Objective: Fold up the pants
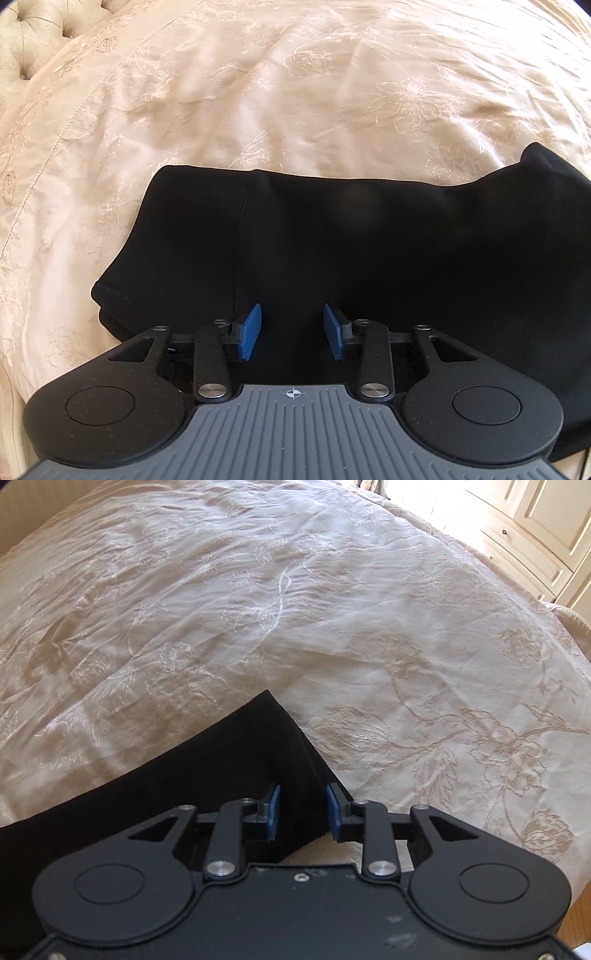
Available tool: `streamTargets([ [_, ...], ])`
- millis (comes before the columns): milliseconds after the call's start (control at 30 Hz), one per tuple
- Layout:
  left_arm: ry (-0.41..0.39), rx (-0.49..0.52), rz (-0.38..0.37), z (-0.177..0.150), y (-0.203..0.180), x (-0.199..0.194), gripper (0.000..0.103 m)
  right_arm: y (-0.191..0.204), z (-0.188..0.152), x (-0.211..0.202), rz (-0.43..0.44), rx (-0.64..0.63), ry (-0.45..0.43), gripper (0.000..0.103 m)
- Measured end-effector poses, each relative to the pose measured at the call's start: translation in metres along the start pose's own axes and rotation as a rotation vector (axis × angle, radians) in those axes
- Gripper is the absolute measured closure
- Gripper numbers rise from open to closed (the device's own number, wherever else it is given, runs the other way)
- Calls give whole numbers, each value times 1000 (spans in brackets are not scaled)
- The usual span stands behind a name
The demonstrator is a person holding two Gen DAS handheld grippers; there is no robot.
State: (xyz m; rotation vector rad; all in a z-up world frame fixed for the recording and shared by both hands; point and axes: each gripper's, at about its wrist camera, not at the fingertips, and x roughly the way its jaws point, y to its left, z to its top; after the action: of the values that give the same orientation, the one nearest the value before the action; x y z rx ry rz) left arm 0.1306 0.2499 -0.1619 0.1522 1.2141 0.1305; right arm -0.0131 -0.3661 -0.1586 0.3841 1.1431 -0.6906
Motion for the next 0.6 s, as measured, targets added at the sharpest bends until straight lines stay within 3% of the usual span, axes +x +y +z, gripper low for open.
streamTargets([
  [67, 0, -17, -33, 1, 5, -6, 66, 0, -2, -8, -28, 46, -8, 70],
  [200, 16, -34, -117, 3, 18, -17, 66, 25, -8, -53, 1, 30, -137, 69],
  [300, -13, -21, -141, 4, 26, -27, 66, 71, -14, -83, 179, -71, -193, 67],
  [367, -41, 2, -144, 7, 29, -35, 66, 118, -25, -100, 334, -205, -203, 66],
  [500, -66, 57, -140, 17, 34, -45, 66, 227, -70, -124, 607, -576, -143, 67],
  [600, -57, 84, -149, 23, 33, -48, 66, 295, -120, -137, 744, -835, -81, 68],
])
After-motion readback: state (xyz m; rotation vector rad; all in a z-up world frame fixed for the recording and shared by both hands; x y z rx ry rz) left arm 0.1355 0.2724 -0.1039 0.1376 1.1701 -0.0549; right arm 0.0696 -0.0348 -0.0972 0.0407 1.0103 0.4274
